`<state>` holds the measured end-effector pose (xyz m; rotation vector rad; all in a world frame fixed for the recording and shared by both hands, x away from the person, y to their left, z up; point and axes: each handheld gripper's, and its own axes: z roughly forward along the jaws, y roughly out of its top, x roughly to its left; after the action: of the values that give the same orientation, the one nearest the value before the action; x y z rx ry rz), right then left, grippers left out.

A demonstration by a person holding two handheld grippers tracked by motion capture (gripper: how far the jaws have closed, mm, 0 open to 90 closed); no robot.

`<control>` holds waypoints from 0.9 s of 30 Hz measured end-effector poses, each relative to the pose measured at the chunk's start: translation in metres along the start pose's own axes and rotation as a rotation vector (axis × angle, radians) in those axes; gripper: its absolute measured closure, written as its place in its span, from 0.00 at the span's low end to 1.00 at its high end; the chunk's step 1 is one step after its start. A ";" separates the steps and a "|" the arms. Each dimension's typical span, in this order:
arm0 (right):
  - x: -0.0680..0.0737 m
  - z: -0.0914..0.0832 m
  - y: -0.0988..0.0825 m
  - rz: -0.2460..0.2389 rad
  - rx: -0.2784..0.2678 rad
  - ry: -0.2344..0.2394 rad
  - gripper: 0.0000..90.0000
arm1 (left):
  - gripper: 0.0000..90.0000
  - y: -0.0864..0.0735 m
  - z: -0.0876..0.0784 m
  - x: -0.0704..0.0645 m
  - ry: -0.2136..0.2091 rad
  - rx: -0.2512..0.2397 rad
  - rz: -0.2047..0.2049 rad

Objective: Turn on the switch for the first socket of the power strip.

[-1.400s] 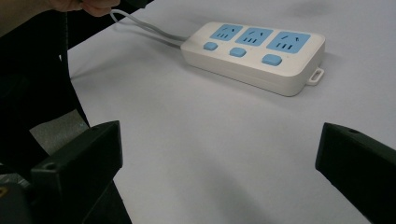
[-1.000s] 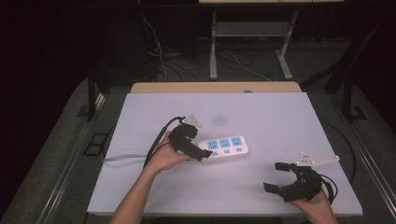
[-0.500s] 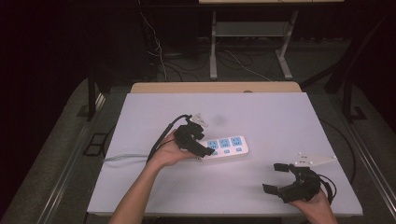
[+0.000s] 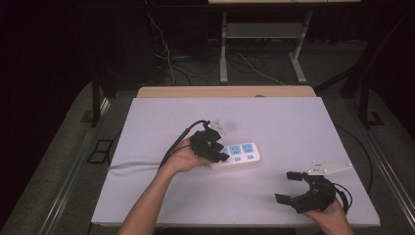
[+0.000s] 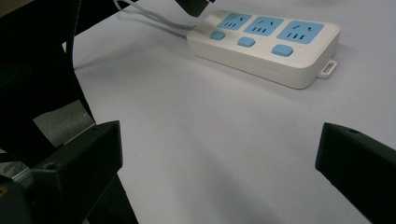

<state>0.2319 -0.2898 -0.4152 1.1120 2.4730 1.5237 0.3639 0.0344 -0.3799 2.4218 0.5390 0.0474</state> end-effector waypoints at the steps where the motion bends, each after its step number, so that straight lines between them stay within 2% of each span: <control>1: 0.000 0.000 0.000 -0.001 0.001 0.000 0.00 | 0.63 0.000 0.001 0.000 -0.003 0.005 0.006; 7: 0.000 0.001 0.000 0.000 0.005 0.002 0.00 | 0.77 0.000 0.007 0.000 -0.011 0.032 0.014; 17: 0.000 0.002 -0.001 -0.002 0.012 0.006 0.00 | 0.98 0.000 0.016 0.001 0.002 0.059 0.009; 27: -0.001 0.002 -0.001 -0.003 0.015 0.007 0.00 | 0.99 0.000 0.024 0.002 0.013 0.080 0.011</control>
<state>0.2326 -0.2889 -0.4171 1.1059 2.4941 1.5131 0.3694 0.0213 -0.3988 2.5042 0.5436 0.0472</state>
